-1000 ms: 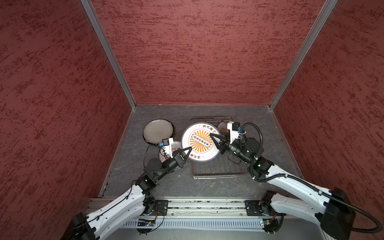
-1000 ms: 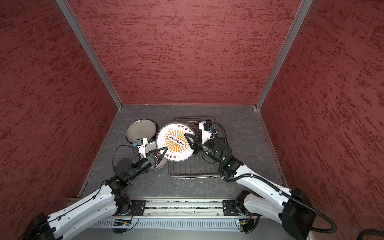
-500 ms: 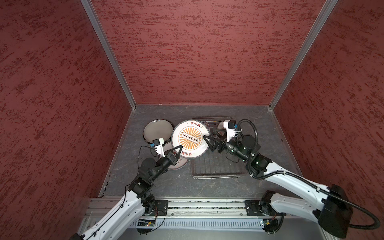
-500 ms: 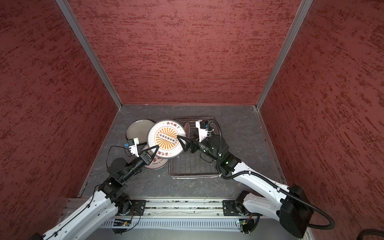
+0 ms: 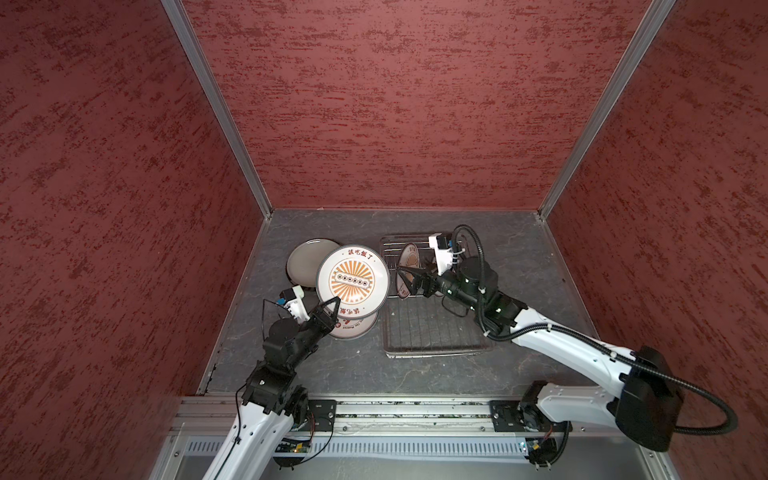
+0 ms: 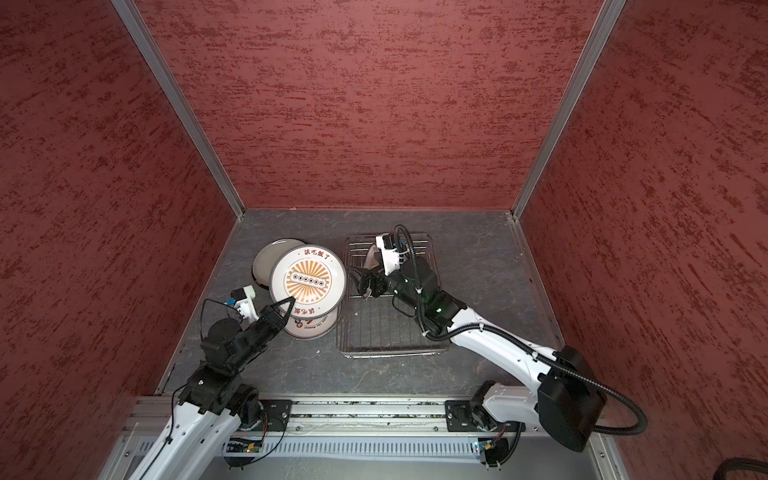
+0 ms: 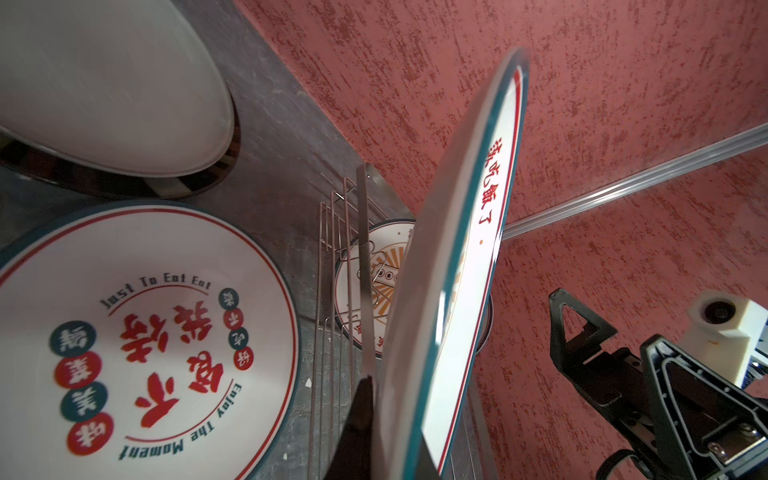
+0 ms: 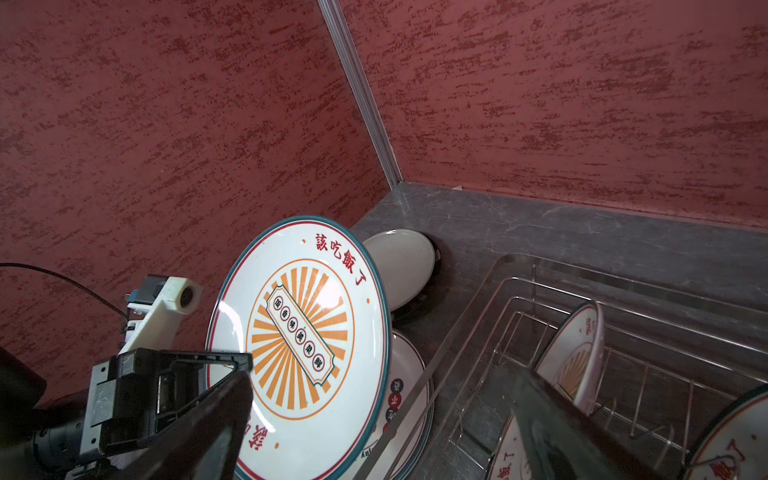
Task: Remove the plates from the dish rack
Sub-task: 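Carry the plate to the table stack with the left while the right returns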
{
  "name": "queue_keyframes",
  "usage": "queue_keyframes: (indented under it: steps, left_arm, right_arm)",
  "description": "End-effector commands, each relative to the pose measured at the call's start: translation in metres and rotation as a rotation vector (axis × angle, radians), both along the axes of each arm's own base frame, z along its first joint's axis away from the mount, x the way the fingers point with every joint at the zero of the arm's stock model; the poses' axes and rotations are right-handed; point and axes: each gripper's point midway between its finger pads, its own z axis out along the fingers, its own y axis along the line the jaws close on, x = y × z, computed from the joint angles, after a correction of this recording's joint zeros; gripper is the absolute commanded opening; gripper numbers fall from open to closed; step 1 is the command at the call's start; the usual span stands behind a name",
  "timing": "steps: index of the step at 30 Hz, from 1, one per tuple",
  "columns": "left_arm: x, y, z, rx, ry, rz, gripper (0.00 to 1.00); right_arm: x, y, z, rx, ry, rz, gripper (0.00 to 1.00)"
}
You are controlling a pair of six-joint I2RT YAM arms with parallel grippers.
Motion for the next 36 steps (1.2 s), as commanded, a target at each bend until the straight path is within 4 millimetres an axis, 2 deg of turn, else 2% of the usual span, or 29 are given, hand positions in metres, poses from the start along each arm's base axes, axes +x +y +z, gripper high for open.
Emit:
queue_keyframes:
  steps: [1, 9, 17, 25, 30, 31, 36]
  left_arm:
    - [-0.006, 0.007, 0.011, -0.017, 0.000, 0.023, 0.00]
    - [-0.014, 0.028, -0.014, 0.005, 0.133, 0.110, 0.00]
    - [-0.022, 0.048, -0.043, 0.038, 0.284, 0.220, 0.00]
    - [-0.019, 0.038, -0.062, -0.008, 0.346, 0.185, 0.00]
    - [-0.016, 0.030, -0.077, -0.031, 0.431, 0.159, 0.00]
    - [-0.016, 0.030, -0.079, -0.028, 0.441, 0.160, 0.00]
    - [-0.012, 0.027, -0.088, -0.032, 0.469, 0.146, 0.00]
  right_arm:
    - [0.007, 0.007, -0.002, -0.052, -0.008, -0.007, 0.99]
    - [0.017, 0.012, -0.018, -0.129, 0.002, -0.033, 0.99]
    - [0.016, 0.015, -0.024, -0.142, 0.018, -0.021, 0.99]
    - [0.015, 0.019, -0.041, -0.220, 0.051, -0.002, 0.99]
    - [0.001, 0.036, -0.045, -0.280, 0.026, 0.073, 0.98]
    - [0.001, 0.042, -0.054, -0.305, 0.036, 0.088, 0.98]
    - [-0.001, 0.058, -0.066, -0.363, 0.034, 0.107, 0.97]
